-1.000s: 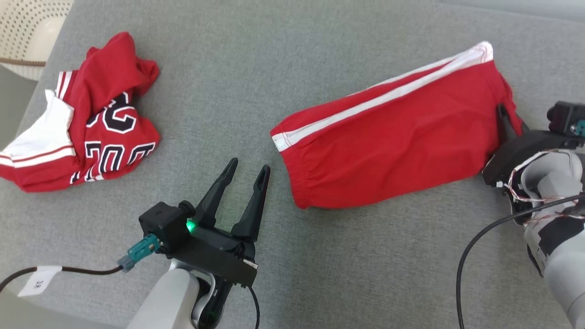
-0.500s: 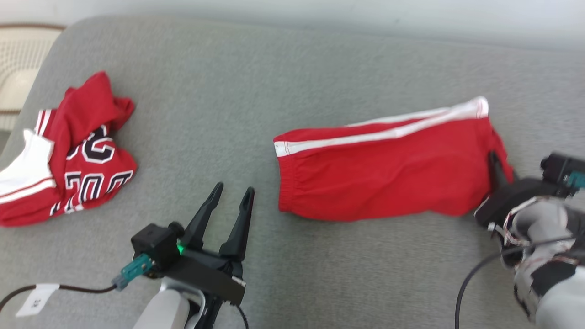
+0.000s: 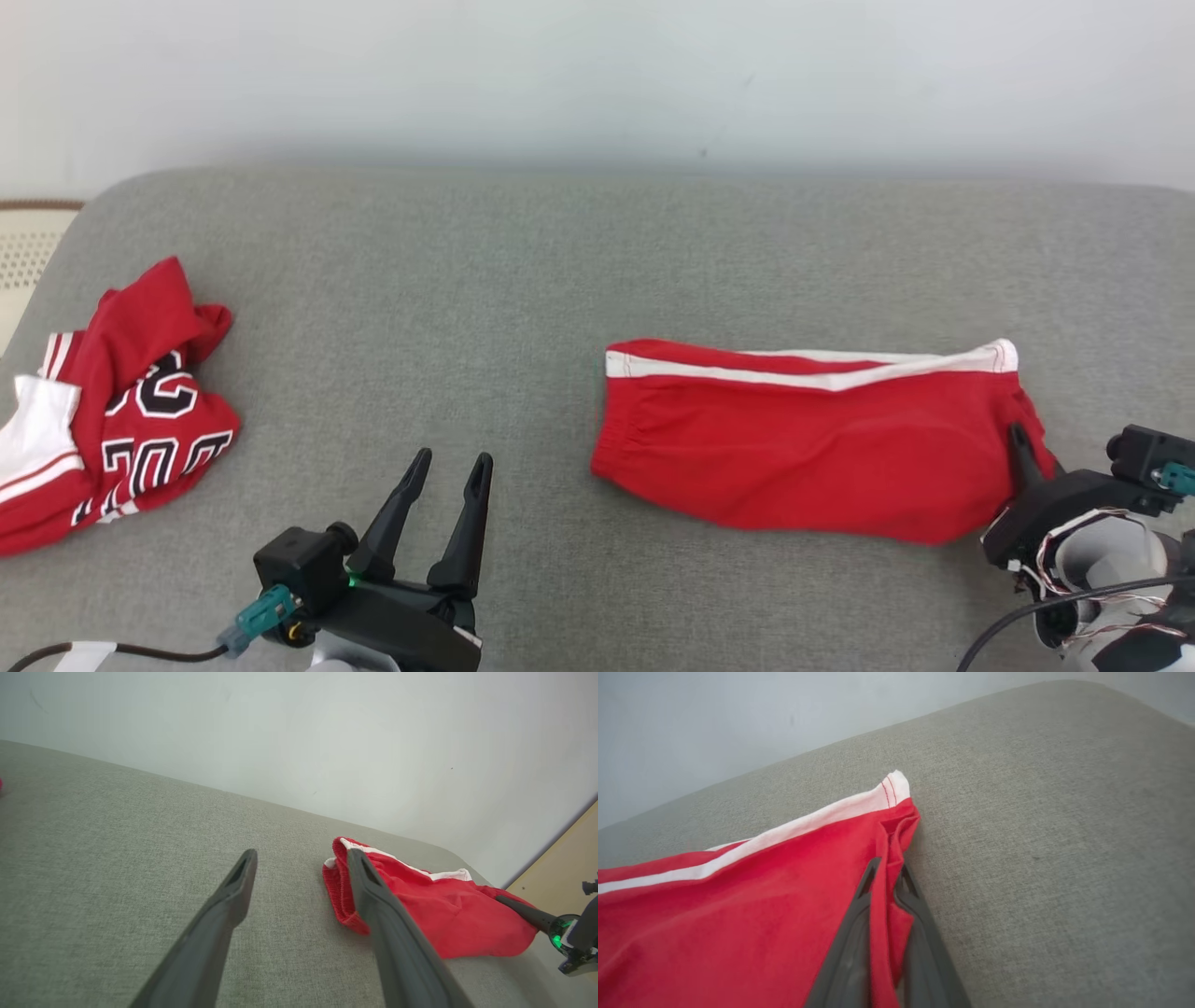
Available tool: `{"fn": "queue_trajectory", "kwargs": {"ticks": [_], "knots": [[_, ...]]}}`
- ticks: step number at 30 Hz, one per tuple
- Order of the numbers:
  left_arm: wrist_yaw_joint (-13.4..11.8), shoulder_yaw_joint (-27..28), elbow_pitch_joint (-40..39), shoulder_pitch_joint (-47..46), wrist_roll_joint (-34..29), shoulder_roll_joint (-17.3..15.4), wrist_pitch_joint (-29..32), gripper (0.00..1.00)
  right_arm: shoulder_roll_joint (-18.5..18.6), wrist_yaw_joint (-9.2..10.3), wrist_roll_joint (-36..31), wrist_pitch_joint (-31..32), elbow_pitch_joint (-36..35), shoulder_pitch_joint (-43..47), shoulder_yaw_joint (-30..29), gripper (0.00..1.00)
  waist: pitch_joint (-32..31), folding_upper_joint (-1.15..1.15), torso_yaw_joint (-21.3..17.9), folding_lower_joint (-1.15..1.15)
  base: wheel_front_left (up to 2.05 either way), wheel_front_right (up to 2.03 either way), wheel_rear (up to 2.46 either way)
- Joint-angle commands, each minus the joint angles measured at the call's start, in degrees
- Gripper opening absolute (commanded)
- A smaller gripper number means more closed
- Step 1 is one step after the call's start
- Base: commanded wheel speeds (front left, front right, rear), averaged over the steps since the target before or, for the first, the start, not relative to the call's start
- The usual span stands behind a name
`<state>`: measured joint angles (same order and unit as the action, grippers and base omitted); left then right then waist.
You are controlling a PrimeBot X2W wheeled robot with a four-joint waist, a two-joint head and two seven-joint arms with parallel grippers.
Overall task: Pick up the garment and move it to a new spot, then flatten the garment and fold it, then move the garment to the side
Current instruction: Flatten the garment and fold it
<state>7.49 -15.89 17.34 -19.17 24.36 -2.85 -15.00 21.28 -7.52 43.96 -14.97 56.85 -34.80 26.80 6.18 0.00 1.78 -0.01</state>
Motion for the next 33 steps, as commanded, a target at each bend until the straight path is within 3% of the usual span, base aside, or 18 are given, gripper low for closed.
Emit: {"fn": "queue_trajectory", "kwargs": {"ticks": [1, 8, 15, 21, 27, 33], "knots": [[-0.04, 0.19, -0.01, 1.26, -0.53, -0.07, -0.27, 1.0, 0.65, 0.05, -0.93, -0.3, 0.3, 0.88, -0.4, 0.0, -1.83, 0.0, -1.67, 0.01, 0.0, 0.0, 0.0], [-0.04, -0.03, 0.04, 1.91, -0.65, -0.08, -0.27, 1.0, 1.03, 0.05, -4.65, -0.3, -4.03, 1.06, -2.34, 0.0, -1.68, 0.0, -1.24, 0.01, 0.0, 0.0, 0.0], [-0.04, -0.33, 0.31, 2.25, -0.84, -0.08, -0.27, 1.0, -0.64, 0.05, -10.26, -0.29, -16.75, 2.0, 0.31, 0.0, -1.63, 0.0, -0.51, 0.01, 0.0, 0.0, 0.0], [-0.04, -0.49, 0.4, 3.0, 0.22, -0.08, -0.27, 1.0, -1.35, 0.05, -10.38, -0.3, -25.68, 2.82, 10.97, 0.0, -1.87, 0.0, 0.98, 0.01, 0.0, 0.0, 0.0], [-0.04, -0.57, 0.11, 2.74, 0.99, -0.07, -0.27, 1.0, -1.42, 0.05, -7.86, -0.31, -26.54, 0.95, 20.93, 0.0, -1.12, 0.0, 2.61, 0.01, 0.0, 0.0, 0.0], [-0.04, -0.87, -0.22, 2.61, 1.78, -0.08, -0.27, 1.0, -2.36, 0.05, -5.55, -0.3, -25.87, -0.59, 27.19, 0.0, -0.32, 0.0, 4.41, 0.01, 0.0, 0.0, 0.0]]}}
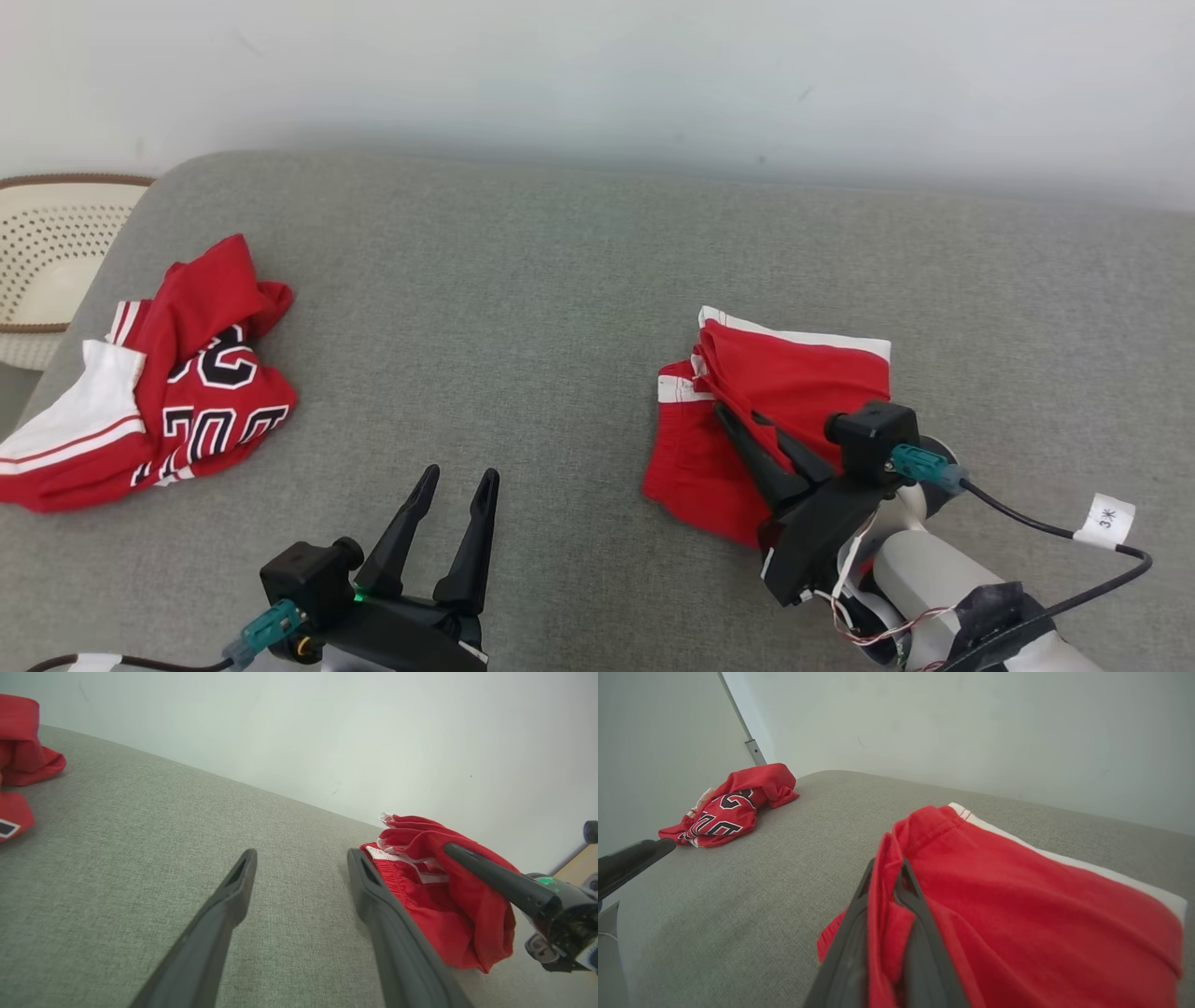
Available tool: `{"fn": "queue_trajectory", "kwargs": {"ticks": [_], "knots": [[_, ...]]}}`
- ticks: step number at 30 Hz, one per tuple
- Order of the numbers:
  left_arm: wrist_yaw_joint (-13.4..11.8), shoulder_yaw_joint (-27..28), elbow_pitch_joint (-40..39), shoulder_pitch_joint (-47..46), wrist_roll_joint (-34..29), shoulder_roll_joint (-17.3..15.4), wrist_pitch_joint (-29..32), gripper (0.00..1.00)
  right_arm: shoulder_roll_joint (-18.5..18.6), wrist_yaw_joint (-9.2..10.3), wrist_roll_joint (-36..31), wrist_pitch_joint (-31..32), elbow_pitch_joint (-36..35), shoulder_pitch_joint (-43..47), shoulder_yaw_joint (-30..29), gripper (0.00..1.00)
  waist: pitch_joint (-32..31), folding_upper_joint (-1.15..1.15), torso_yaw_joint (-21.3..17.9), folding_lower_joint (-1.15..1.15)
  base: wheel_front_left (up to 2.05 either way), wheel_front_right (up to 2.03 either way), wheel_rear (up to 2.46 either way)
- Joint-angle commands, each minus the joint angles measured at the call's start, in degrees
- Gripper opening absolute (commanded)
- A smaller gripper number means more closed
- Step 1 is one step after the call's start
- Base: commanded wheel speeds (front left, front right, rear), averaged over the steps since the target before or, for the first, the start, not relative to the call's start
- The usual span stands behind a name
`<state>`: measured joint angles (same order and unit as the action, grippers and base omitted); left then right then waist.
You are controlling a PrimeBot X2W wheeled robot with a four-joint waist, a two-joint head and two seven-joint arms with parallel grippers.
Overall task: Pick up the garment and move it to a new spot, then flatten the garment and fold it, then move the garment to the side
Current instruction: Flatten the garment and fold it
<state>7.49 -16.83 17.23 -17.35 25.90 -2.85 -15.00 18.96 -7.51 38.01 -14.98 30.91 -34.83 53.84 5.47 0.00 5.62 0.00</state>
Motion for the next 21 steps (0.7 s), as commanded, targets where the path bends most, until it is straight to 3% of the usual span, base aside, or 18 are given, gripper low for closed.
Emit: {"fn": "queue_trajectory", "kwargs": {"ticks": [1, 7, 8, 9, 10, 17, 21], "knots": [[-0.04, 0.13, -0.15, 0.76, 0.27, -0.07, -0.27, 1.0, -0.18, 0.04, 0.71, -0.29, -0.01, -0.85, 0.76, 0.0, 0.45, 0.0, 0.76, 0.0, 0.0, 0.0, 0.0], [-0.04, 0.55, -0.01, 0.65, 0.57, -0.07, -0.27, 1.0, -0.51, 0.04, 2.17, -0.29, 1.32, -1.67, 3.86, 0.0, 0.77, 0.0, 1.52, 0.0, 0.0, 0.0, 0.0], [-0.04, 0.59, 0.01, 0.59, 0.58, -0.07, -0.27, 1.0, -0.64, 0.04, 2.36, -0.29, 1.72, -1.92, 4.27, 0.06, 0.85, 0.0, 1.55, 0.0, 0.0, 0.0, 0.0], [-0.04, 0.63, 0.04, 0.53, 0.62, -0.07, -0.27, 1.0, -0.84, 0.04, 2.96, -0.29, 2.42, -1.91, 4.83, 0.46, 0.89, 0.0, 1.59, 0.0, 0.0, 0.0, 0.0], [-0.04, 0.64, 0.05, 0.48, 0.63, -0.07, -0.27, 1.0, -1.09, 0.04, 3.65, -0.29, 3.13, -1.85, 5.45, 1.0, 0.91, 0.0, 1.61, 0.0, 0.0, 0.0, 0.0], [-0.04, 1.29, -0.03, 0.64, 0.2, -0.06, -0.27, 1.0, -0.85, 0.04, 7.45, -0.29, -0.79, -3.24, 9.37, 1.0, 0.61, 0.0, 0.67, 0.0, 0.0, 0.0, 0.0], [-0.04, 1.61, -0.09, 0.87, 0.2, -0.07, -0.27, 1.0, 0.54, 0.04, 7.64, -0.29, -3.37, -3.52, 7.18, 1.0, 0.48, 0.0, -0.08, 0.0, 0.0, 0.0, 0.0]]}}
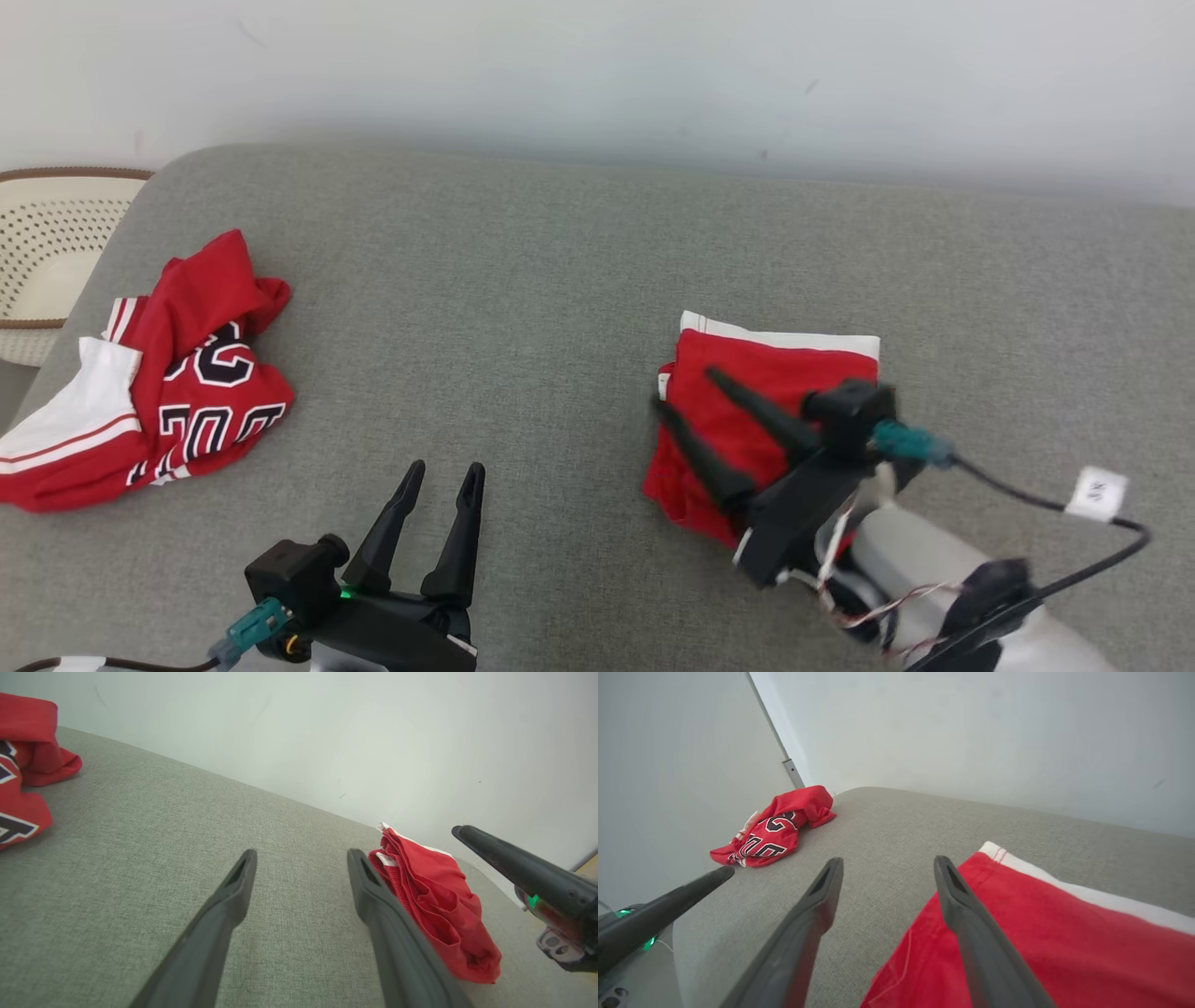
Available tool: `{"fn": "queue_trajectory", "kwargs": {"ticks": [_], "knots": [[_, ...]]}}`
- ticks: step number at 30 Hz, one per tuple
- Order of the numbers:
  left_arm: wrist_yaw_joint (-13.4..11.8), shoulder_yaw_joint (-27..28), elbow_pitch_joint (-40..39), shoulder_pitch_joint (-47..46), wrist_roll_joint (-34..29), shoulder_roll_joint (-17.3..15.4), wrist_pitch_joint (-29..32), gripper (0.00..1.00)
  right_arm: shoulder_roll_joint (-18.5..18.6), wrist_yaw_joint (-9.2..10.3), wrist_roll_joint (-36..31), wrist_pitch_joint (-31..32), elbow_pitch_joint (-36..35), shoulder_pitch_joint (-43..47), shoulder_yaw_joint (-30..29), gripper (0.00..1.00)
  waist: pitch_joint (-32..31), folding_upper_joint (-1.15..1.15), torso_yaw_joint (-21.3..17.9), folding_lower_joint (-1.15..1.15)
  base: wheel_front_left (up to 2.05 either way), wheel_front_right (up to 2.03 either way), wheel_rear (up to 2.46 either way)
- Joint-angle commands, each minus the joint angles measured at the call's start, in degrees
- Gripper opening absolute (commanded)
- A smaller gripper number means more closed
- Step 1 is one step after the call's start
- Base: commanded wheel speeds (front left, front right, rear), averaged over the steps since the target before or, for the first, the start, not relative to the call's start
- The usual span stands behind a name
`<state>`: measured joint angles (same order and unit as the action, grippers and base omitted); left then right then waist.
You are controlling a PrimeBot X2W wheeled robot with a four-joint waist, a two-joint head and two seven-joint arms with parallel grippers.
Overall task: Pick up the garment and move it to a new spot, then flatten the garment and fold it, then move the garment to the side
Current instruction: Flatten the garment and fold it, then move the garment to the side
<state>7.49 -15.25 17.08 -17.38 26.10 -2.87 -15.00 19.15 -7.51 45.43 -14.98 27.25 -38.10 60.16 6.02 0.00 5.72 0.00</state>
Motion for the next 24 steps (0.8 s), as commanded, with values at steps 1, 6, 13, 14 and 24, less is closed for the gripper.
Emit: {"fn": "queue_trajectory", "kwargs": {"ticks": [1, 6, 13, 14, 24], "knots": [[-0.04, 0.11, 0.03, 0.91, -0.01, -0.04, -0.27, 1.0, 0.7, 0.05, 0.08, -0.29, -0.16, 0.04, -0.95, 1.0, -0.09, 0.0, -0.44, 0.0, 0.0, 0.0, 0.0], [-0.04, -0.31, -0.23, 0.56, -0.3, -0.04, -0.27, 1.0, 2.02, 0.04, -1.5, -0.17, 1.1, 3.79, -12.49, 1.0, 0.12, 0.0, -1.19, 0.0, 0.0, 0.0, 0.0], [-0.04, -0.74, -0.16, -0.21, -0.5, -0.05, -0.27, 1.0, 1.86, 0.04, -4.47, -0.17, 6.4, 10.06, -22.41, 1.0, 0.78, 0.0, -1.25, 0.0, 0.0, 0.0, 0.0], [-0.04, -0.75, -0.14, -0.26, -0.63, -0.06, -0.27, 1.0, 1.62, 0.04, -4.62, -0.17, 7.03, 10.73, -23.11, 1.0, 0.84, 0.0, -1.23, 0.0, 0.0, 0.0, 0.0], [-0.04, -1.01, -0.21, -1.0, -0.75, -0.04, -0.27, 1.0, -0.42, 0.04, -5.06, -0.17, 12.12, 11.08, -27.1, 1.0, 2.4, 0.0, 0.17, 0.0, 0.0, 0.0, 0.0]]}}
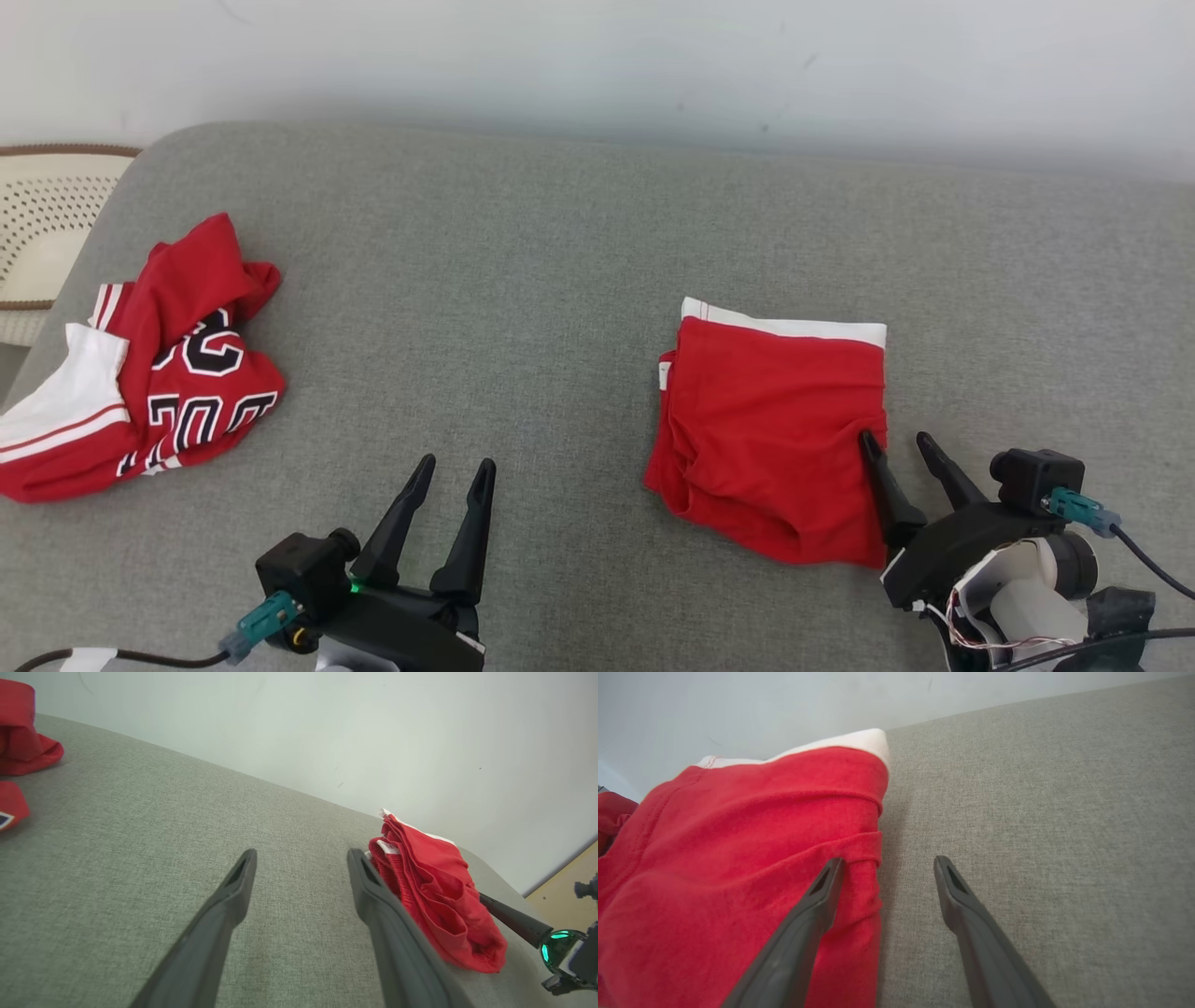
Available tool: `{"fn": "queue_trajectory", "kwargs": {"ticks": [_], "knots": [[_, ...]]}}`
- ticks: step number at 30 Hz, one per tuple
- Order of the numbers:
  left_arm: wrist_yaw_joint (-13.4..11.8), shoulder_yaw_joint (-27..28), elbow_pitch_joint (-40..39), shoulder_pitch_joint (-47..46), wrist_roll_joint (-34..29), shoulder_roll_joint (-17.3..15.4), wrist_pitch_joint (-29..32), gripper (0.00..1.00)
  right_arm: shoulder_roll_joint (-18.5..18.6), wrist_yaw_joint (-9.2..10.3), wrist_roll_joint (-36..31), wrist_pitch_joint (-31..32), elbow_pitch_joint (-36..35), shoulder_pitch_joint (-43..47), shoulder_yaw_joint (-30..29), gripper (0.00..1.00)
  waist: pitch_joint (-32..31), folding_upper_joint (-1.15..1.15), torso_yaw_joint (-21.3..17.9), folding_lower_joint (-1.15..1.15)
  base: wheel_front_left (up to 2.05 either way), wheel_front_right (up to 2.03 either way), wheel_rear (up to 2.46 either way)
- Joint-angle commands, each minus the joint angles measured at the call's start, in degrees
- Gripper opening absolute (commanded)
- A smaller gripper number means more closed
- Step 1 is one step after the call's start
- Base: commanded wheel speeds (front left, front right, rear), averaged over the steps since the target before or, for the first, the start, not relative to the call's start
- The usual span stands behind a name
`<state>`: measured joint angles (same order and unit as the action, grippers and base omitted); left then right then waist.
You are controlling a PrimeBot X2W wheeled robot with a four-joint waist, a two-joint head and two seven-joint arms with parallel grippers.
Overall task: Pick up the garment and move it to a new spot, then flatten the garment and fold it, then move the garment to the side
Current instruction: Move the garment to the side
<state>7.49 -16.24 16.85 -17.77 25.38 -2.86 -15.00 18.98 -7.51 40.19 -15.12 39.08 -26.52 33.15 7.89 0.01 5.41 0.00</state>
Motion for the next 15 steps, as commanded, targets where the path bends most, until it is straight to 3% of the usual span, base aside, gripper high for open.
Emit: {"fn": "queue_trajectory", "kwargs": {"ticks": [1, 9, 10, 11, 12, 15], "knots": [[-0.04, -0.12, -0.05, -0.78, -0.18, -0.05, -0.27, 1.0, -0.52, 0.04, 0.68, -0.02, 0.6, -0.85, -0.16, 1.0, 0.79, -0.01, 0.69, 0.0, 0.0, 0.0, 0.0], [-0.04, -1.29, -0.31, -1.84, -1.02, -0.05, -0.27, 1.0, -1.56, 0.04, 3.33, -0.01, 4.51, -3.46, 3.53, 1.0, 2.18, -0.01, 3.11, 0.0, 0.0, 0.0, 0.0], [-0.04, -1.35, -0.31, -1.84, -1.03, -0.05, -0.27, 1.0, -1.66, 0.04, 3.52, -0.01, 4.92, -3.42, 4.17, 0.86, 2.15, -0.01, 3.24, 0.0, 0.0, 0.0, 0.0], [-0.04, -1.33, -0.29, -1.83, -1.14, -0.06, -0.27, 1.0, -1.8, 0.04, 3.85, -0.01, 5.23, -3.43, 4.65, 0.49, 2.12, -0.01, 3.33, 0.0, 0.0, 0.0, 0.0], [-0.04, -1.35, -0.25, -1.81, -1.22, -0.06, -0.27, 1.0, -1.8, 0.04, 4.04, -0.01, 5.45, -3.53, 5.11, 0.04, 2.0, -0.01, 3.4, 0.0, 0.0, 0.0, 0.0], [-0.04, -1.28, -0.12, -1.61, -1.36, -0.06, -0.27, 1.0, -1.73, 0.04, 4.25, 0.0, 5.58, -3.65, 5.76, 0.0, 1.66, -0.01, 3.39, 0.0, 0.0, 0.0, 0.0]]}}
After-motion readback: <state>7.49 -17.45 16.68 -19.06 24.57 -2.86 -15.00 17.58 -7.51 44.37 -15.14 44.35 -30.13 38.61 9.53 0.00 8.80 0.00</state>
